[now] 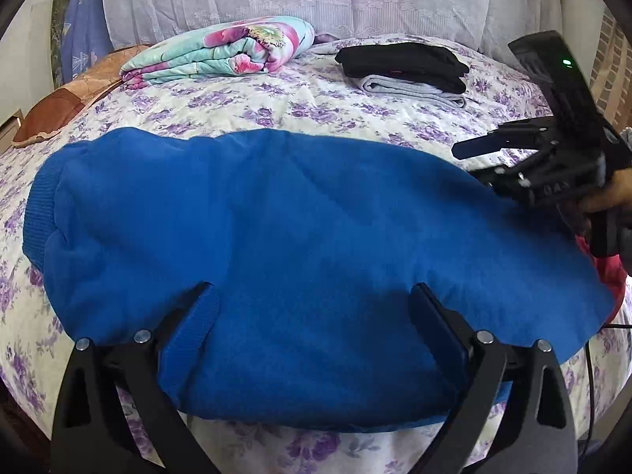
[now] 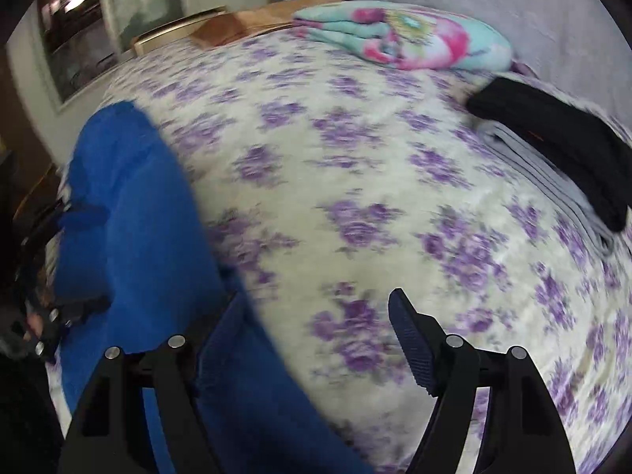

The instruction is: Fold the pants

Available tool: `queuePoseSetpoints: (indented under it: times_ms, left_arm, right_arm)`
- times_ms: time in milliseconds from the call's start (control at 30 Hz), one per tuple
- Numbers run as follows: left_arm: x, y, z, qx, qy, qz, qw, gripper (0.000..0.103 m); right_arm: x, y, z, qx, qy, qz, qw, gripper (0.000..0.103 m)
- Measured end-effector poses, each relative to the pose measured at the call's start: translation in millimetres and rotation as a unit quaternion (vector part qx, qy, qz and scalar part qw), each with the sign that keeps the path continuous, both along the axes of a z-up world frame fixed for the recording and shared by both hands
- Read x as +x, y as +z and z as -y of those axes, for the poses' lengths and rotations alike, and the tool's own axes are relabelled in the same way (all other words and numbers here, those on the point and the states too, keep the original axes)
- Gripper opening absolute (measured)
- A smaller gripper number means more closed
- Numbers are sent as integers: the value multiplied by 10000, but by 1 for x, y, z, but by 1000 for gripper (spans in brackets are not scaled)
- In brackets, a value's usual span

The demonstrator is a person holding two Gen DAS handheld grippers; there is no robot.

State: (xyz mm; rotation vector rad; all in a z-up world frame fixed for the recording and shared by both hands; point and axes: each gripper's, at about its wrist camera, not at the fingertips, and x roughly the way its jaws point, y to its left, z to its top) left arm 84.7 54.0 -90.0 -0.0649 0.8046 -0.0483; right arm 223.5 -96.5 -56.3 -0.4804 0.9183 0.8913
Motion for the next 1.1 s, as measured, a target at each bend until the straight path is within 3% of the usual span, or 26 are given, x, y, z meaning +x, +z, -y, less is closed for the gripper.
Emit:
queuePoseSetpoints:
  times_ms: [67, 167, 500, 600, 667, 733, 800, 900, 1100]
  left_arm:
    - [2, -1, -2, -100, 1, -13, 9999, 98]
    - [3, -4, 1, -23, 27, 29, 10000, 98]
    - [1, -4, -2, -105, 19, 106, 9999, 98]
    - [-2, -3, -4, -136, 16, 123, 9998, 98]
    - [-4, -3, -4, -128, -15, 145, 9998, 98]
    - [-6, -4, -3, -93, -42, 167, 9998, 98]
    - [-7, -4, -4, -99, -58, 182, 9998, 98]
    - [-7, -4, -6, -134, -60, 222, 9996, 98]
    - [-7, -4, -6, -137, -76, 240, 9996, 98]
  right_arm:
    - [-29, 8, -6, 13, 468, 248, 9986, 75]
    - [-46, 15, -8, 197, 740, 231, 9968, 75]
    - [-11, 3, -44, 387, 526, -153, 9977, 75]
    - [-3, 4, -49, 437, 344, -101, 9984, 74]
    - [9, 13, -41, 761, -153, -6, 9970, 68]
    - [31, 17, -26, 1197, -633, -495, 9896, 66]
    - [48, 10, -14, 1484, -727, -1489, 9749, 66]
    - [49, -12, -2, 2141, -576, -3389, 9143, 66]
    - [34, -40, -10, 2222, -398, -4943, 8395, 79]
